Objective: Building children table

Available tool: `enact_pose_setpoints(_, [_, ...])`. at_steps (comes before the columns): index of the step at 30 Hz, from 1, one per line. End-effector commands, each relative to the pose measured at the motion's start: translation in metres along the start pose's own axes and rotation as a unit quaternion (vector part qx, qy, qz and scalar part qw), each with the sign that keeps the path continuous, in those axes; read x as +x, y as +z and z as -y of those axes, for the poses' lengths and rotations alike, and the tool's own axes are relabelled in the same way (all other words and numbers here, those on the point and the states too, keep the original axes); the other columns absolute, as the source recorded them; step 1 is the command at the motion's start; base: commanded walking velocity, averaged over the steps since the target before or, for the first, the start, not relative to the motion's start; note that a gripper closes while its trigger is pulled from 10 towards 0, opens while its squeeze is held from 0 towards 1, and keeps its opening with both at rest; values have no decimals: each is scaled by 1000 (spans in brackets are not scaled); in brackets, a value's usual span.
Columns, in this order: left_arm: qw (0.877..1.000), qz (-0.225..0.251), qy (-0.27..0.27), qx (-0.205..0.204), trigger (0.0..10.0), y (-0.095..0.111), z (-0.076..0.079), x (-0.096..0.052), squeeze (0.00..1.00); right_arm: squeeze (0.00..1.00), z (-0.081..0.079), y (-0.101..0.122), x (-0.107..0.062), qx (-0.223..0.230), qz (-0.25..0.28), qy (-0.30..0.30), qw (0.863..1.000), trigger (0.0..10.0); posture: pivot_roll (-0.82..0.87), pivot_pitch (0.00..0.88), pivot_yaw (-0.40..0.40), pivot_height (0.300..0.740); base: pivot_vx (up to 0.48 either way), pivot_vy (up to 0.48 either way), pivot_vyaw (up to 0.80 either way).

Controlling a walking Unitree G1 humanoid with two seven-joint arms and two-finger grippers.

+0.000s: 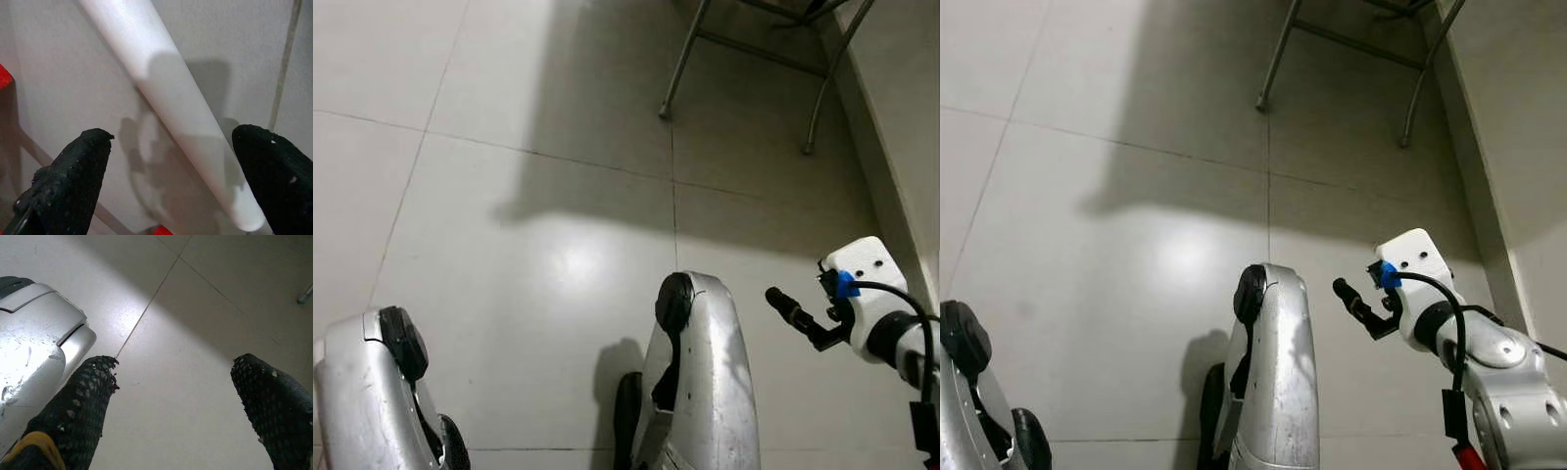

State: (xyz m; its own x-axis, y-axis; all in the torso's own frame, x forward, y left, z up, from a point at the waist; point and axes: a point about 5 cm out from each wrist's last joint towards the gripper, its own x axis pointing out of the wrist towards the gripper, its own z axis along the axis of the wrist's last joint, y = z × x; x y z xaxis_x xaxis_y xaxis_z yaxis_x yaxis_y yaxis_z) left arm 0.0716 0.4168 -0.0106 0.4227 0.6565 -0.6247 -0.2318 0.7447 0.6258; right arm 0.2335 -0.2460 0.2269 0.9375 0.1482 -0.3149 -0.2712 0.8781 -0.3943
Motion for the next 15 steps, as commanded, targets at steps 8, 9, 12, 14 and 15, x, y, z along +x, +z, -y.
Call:
enact_pose_setpoints(8, [999, -34, -17, 5, 10000, -22, 7, -6, 0, 0, 8, -6, -10, -6, -24, 5, 1000, 10000, -373, 531, -355, 300, 0, 0, 0])
enact_pose_setpoints(9, [999, -34, -20, 6, 10000, -22, 10, -6, 0, 0, 9, -5, -12, -10, -26, 6, 1000, 10000, -382, 540, -361, 300, 0, 0, 0])
enact_pose_setpoints(12, [999, -35, -22, 9, 10000, -23, 12, -6, 0, 0, 11, -4, -14, -14, -29, 7, 999, 10000, -392, 548, -370, 300, 0, 0, 0])
enact_pose_setpoints(14, [999, -38, -21, 8, 10000, -24, 12, -7, 0, 0, 12, -4, -15, -15, -31, 8, 999, 10000, -395, 550, -374, 300, 0, 0, 0])
enact_pose_setpoints(15, [999, -41, -20, 8, 10000, -26, 10, -7, 0, 0, 13, -4, -15, -16, -32, 8, 999, 10000, -397, 552, -376, 300, 0, 0, 0])
